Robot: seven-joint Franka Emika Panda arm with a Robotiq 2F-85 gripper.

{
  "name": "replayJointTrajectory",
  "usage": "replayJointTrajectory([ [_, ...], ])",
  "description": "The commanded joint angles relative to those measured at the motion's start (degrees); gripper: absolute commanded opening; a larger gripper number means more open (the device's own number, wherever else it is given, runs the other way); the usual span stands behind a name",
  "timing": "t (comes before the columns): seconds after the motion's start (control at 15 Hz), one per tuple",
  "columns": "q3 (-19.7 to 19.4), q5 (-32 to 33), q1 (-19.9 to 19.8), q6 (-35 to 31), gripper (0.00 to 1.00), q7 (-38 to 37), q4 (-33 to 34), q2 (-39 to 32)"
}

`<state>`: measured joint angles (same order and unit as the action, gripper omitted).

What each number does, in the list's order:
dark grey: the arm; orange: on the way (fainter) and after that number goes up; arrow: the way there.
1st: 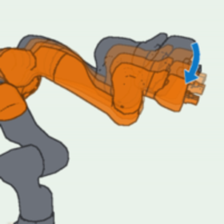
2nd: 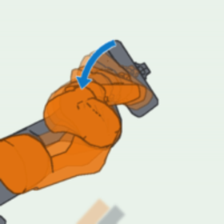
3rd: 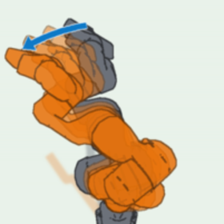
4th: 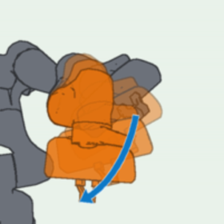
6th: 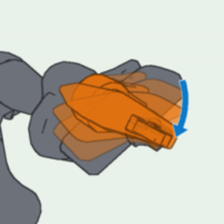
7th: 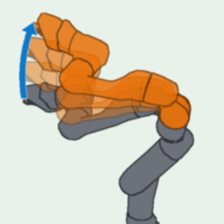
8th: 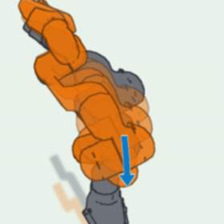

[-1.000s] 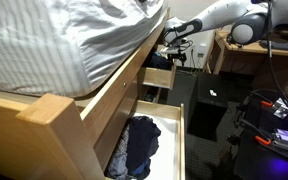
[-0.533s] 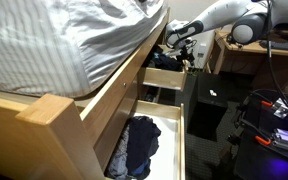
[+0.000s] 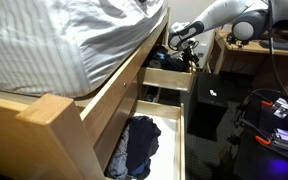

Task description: Open the top right drawer.

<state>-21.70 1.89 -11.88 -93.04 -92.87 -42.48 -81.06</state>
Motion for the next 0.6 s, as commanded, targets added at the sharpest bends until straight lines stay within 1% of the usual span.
replayJointTrajectory([
  [0.0,-1.47,-0.42,1.63,-0.85,1.0,-6.94,-12.0,5.38],
  [0.13,-0.69,-2.33,1.85,-5.97,1.0,-12.09,-15.21,7.66],
  [0.2,-0.1,-0.72,1.12,-4.23,1.0,-7.89,-5.48,2.67],
  [0.33,-0.1,-1.4,1.31,-6.13,1.0,-8.08,-8.2,4.21],
  [0.47,-0.1,-1.62,1.37,-6.74,1.0,-8.08,-9.04,4.65],
  [0.53,1.56,0.25,0.69,-0.45,1.0,-9.22,-4.13,2.93],
])
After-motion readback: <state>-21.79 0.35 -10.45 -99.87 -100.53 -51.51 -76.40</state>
